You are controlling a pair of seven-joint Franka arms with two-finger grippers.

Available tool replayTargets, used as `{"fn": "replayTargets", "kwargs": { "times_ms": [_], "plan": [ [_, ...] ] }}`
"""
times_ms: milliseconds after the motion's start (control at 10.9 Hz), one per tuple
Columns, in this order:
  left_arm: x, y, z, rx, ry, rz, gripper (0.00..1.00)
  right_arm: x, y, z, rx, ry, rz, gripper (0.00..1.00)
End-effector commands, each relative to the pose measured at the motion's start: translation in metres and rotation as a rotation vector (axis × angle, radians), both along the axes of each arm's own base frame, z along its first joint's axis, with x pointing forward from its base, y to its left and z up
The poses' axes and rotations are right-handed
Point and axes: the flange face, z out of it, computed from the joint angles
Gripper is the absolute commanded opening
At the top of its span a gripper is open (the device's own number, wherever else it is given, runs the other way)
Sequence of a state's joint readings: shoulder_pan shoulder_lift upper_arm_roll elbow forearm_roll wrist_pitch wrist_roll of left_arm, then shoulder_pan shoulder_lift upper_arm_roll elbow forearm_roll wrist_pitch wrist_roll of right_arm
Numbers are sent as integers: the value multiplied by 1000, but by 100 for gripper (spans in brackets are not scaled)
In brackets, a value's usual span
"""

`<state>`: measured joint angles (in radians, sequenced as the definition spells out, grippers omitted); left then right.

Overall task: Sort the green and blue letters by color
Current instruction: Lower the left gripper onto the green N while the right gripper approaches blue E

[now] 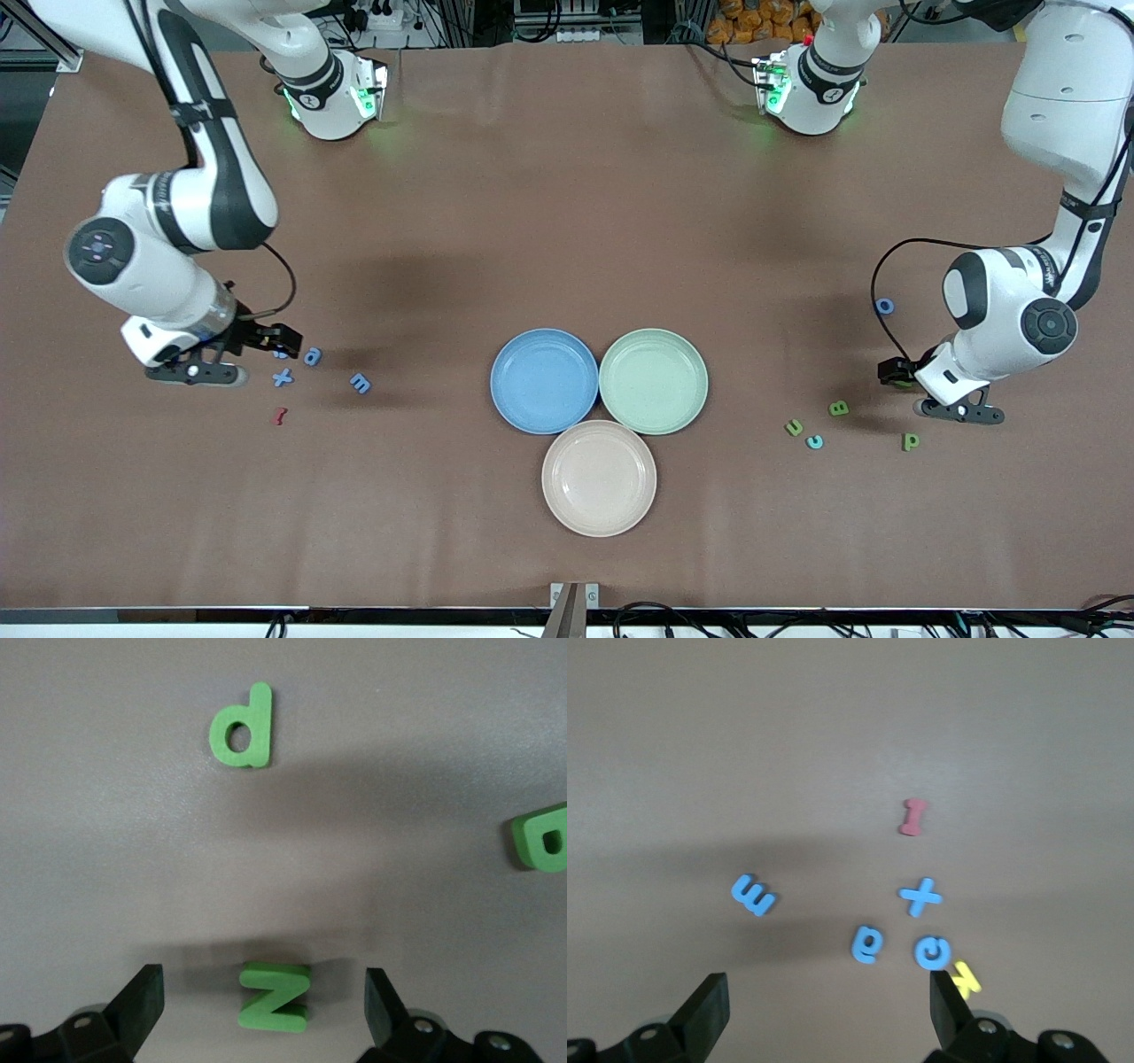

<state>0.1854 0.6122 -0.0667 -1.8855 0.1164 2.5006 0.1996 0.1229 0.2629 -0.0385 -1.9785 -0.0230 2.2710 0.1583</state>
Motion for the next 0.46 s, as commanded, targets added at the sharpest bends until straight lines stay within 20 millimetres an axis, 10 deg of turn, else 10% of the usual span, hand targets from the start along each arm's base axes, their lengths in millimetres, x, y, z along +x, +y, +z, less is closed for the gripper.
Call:
{"fn": "replayTargets", "kwargs": {
  "times_ms": [0, 92, 369],
  "plan": [
    [-15, -2, -5, 10, -23, -31, 100, 12, 35, -31, 1, -9, 112, 100],
    [-17, -2, -6, 10, -22, -30, 99, 12, 43, -45, 1, -8, 205, 100],
    [-19, -3, -5, 11, -20, -34, 56, -2, 63, -64, 7, -25, 415, 100]
  ]
}}
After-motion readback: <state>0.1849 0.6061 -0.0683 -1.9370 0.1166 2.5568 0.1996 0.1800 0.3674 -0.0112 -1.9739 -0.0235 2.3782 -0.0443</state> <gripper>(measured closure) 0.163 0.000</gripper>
